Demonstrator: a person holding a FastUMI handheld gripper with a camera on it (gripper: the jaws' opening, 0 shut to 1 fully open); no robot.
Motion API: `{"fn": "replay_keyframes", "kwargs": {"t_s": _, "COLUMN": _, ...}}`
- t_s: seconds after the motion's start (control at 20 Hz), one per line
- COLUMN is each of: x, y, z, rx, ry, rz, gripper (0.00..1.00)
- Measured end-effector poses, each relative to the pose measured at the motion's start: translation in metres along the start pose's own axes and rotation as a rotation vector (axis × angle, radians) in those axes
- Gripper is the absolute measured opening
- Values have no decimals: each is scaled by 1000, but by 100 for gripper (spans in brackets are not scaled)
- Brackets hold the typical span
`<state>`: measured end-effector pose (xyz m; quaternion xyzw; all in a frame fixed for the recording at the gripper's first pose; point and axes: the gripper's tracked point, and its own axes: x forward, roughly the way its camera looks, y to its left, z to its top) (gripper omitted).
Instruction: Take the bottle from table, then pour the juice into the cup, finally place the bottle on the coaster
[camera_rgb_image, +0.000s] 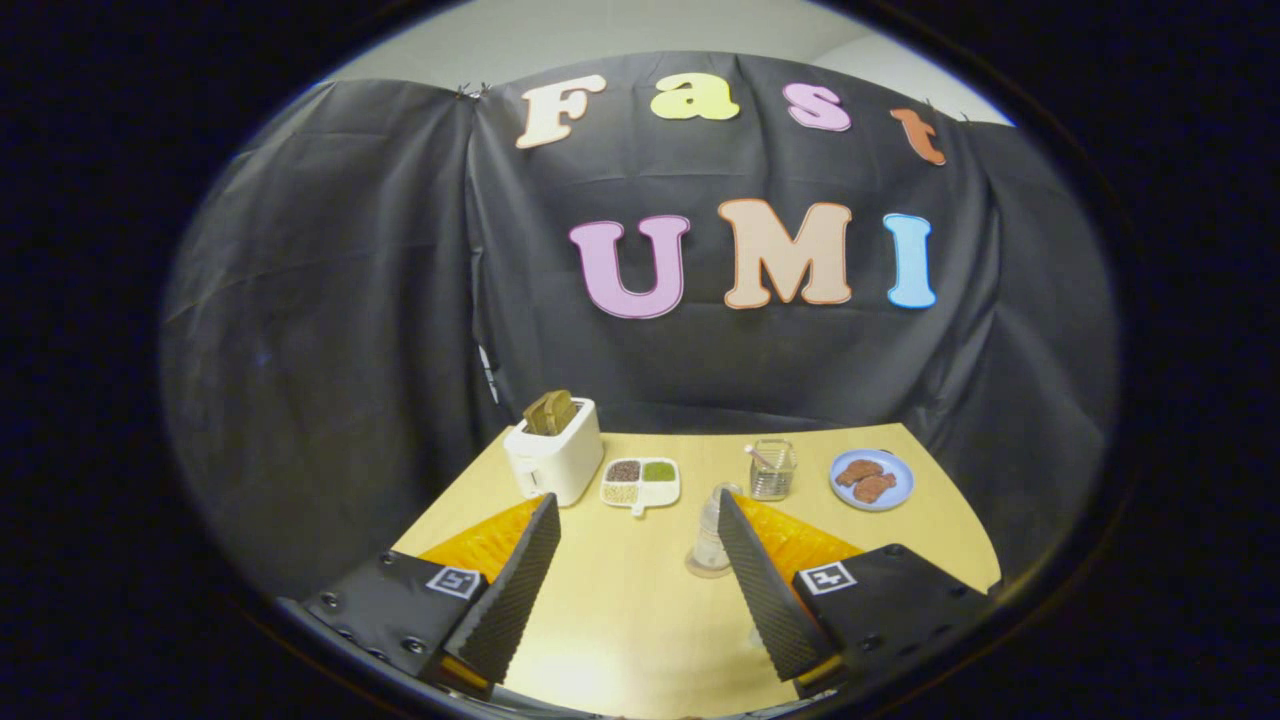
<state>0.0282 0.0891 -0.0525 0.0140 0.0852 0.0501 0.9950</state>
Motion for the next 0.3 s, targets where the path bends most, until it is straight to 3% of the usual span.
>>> {"fn": "replay_keyframes", "kwargs": {"t_s": 0.3, "x": -4, "y": -32, "z": 5, "rx": 14, "ry": -12, "rz": -25, "gripper": 99}}
